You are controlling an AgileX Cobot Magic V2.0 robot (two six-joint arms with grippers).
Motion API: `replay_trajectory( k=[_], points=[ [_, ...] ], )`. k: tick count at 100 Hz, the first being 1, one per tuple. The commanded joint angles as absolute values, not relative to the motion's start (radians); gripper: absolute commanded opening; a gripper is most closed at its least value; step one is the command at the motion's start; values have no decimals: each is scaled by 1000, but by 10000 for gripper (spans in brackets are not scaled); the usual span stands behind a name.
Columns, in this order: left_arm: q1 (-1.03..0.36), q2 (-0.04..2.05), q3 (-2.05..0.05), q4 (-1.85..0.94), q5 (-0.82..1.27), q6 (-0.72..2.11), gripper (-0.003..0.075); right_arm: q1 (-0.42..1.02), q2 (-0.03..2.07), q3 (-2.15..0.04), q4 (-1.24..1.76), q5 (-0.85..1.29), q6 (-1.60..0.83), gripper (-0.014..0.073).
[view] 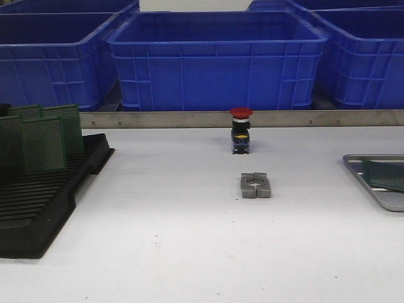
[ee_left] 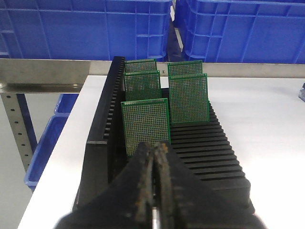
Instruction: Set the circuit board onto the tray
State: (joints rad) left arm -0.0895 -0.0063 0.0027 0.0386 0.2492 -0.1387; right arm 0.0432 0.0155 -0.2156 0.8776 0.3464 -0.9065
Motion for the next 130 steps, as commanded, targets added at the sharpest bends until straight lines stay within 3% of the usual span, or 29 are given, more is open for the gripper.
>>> replay_trajectory(
  k=[1,68,82,101,118,130],
  points=[
    [-93,-35,25,30,177,-137,-20,45,27,-241,898,299,-912,-60],
    [-93,-35,25,30,177,-137,-20,45,27,-241,898,293,-912,-60],
    [-93,-35,25,30,177,-137,-20,44,27,-210,815,138,-883,-60],
    [-93,-35,25,30,177,-137,-20,24,27,-122,401,-54,-483,-60],
    [-93,-35,25,30,177,-137,-20,-64,21,-9,35,-71,-35,-60],
    [-93,-35,25,30,177,-137,-20,-110,-37,28,-54,6,77,-60]
  ],
)
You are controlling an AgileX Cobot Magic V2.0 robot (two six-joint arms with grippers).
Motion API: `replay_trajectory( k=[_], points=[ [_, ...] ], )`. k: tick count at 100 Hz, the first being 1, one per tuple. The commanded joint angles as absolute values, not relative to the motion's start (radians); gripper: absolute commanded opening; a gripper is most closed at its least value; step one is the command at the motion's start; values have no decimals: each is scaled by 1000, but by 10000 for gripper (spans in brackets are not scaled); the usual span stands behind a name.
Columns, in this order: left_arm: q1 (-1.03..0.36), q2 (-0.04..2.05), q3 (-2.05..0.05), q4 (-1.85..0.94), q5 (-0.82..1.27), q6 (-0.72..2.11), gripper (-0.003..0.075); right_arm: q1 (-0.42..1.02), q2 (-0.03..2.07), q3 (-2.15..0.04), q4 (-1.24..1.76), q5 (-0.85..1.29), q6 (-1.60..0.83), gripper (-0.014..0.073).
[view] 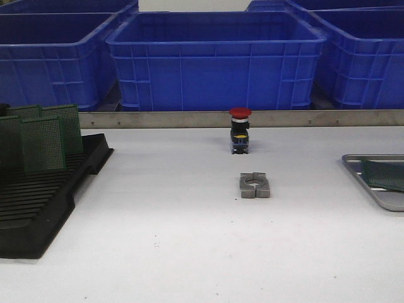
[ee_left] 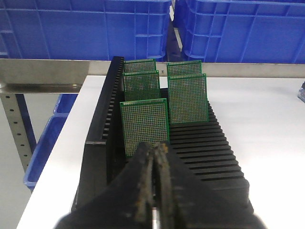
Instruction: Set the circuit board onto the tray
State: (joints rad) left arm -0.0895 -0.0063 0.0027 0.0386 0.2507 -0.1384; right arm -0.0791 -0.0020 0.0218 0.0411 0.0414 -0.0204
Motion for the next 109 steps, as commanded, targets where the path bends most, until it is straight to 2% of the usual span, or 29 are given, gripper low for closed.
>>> replay_trajectory(
  k=[1,109],
  points=[
    [-93,-35,25,30,177,-137,-20,-112,-37,28,-54,6,77,-60],
    [-93,-35,25,30,177,-137,-20,-112,-33,26,-58,38,75,-60]
  ],
)
